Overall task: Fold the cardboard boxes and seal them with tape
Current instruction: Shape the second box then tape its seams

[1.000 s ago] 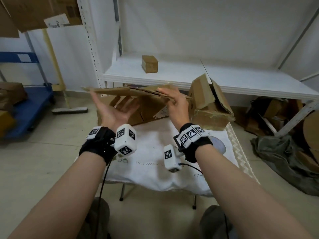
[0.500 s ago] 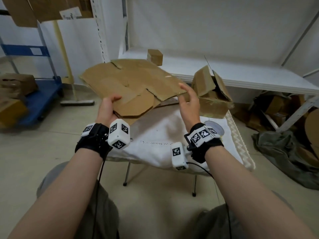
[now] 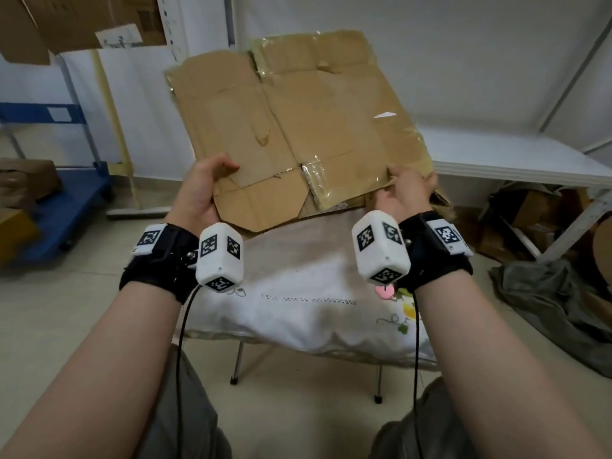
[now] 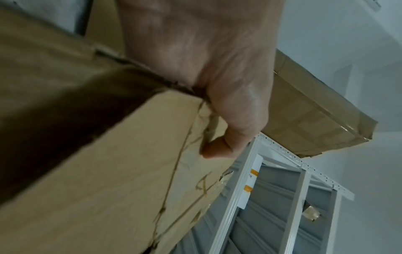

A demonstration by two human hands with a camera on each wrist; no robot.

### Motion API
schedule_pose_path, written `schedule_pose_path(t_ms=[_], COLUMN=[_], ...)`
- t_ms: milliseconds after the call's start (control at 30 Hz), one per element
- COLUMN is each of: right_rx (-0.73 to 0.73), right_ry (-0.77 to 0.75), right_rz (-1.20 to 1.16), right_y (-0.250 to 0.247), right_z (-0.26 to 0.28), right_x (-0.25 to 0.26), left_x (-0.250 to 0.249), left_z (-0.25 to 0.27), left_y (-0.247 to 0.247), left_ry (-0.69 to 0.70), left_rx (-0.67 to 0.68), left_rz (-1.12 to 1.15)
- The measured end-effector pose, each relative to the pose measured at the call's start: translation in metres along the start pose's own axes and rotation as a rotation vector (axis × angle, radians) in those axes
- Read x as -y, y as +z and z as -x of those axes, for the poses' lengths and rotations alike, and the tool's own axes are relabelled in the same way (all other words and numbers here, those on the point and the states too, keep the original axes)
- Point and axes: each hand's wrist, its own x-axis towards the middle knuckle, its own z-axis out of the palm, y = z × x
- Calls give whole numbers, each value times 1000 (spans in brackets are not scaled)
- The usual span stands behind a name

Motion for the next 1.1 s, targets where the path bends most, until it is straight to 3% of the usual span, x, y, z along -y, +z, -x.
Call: schedule_pose_path(t_ms=[133,267,533,667,833,967,1100], right_rx=[23,24,59,119,321,476,560], right_ry=[66,-37,-145,-114,-74,-64,-46], right_rz=[52,73,432,602,855,885,814], right_y=[-9,-24,-50,-55,-51,-47,-40], right_z=[6,17,17,14,28,33,35], right_x=[0,6,16,25,22,11,5], left_x=[4,7,4,3,1,1,6], left_z=[-4,-2,-2,-1,-2,-1,2], left_y=[-12,-21,-34,-33,-35,-32,-24], left_ry=[154,156,207,240,274,334,374], left_rx=[-88,-129,-208,-159,-90,-61,50], left_rz=[-86,-117,-182,-253,-321,-338,-418])
